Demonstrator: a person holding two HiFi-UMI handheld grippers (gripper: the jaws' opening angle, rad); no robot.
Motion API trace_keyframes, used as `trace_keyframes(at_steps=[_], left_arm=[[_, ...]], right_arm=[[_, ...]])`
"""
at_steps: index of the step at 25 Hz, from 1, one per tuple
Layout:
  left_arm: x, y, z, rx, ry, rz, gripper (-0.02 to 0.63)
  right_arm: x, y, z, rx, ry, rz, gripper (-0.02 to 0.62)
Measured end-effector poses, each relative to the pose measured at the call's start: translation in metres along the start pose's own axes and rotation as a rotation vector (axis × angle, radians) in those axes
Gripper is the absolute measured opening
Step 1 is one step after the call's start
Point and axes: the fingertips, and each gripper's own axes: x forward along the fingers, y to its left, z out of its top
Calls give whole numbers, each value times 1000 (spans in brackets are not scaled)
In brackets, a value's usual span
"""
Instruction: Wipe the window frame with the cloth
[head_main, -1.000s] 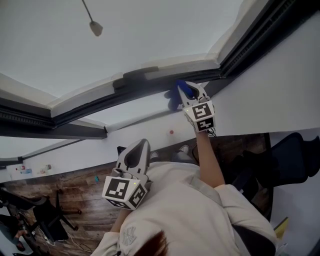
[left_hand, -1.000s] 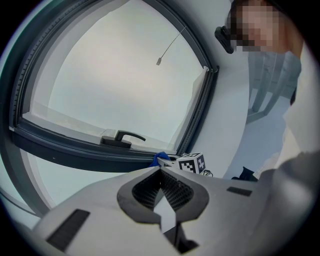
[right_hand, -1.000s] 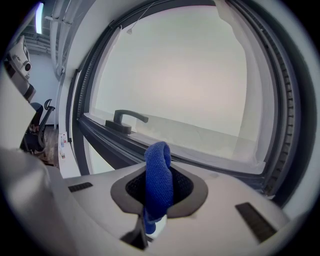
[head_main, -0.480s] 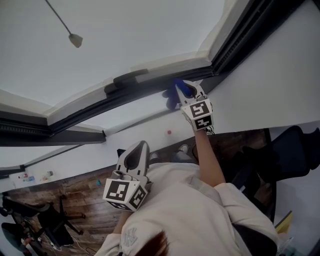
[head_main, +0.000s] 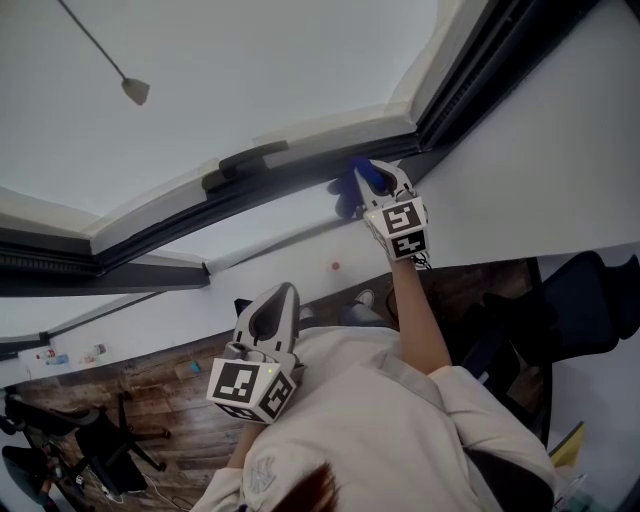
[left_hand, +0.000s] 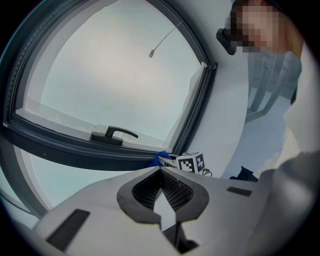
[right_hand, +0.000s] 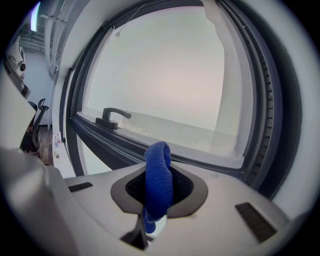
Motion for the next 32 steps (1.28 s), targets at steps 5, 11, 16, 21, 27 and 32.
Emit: trace_keyframes(at_steps=[5,11,16,21,27,32], left_arm=[[3,-4,-1,2,9,-5,5],[6,-7,-2,7,15,-11,6],[7,-8,-2,12,23,-17,5],[11,-10,-3,16,33,-31,5],[13,-8,-1,18,34,-30,5],[13,-6,0,21,32,-23,5]], right_arm=[[-2,-6,-3,1,5,-2,49],[-5,-21,-8,5,20,-33,49],[-9,-37,-13,30,30,-58,49],[-12,-49,-17,40,35,-79,49],[-14,-59,-20,61,32,-104,49],[-18,-70,-25,71,36,-131,49]])
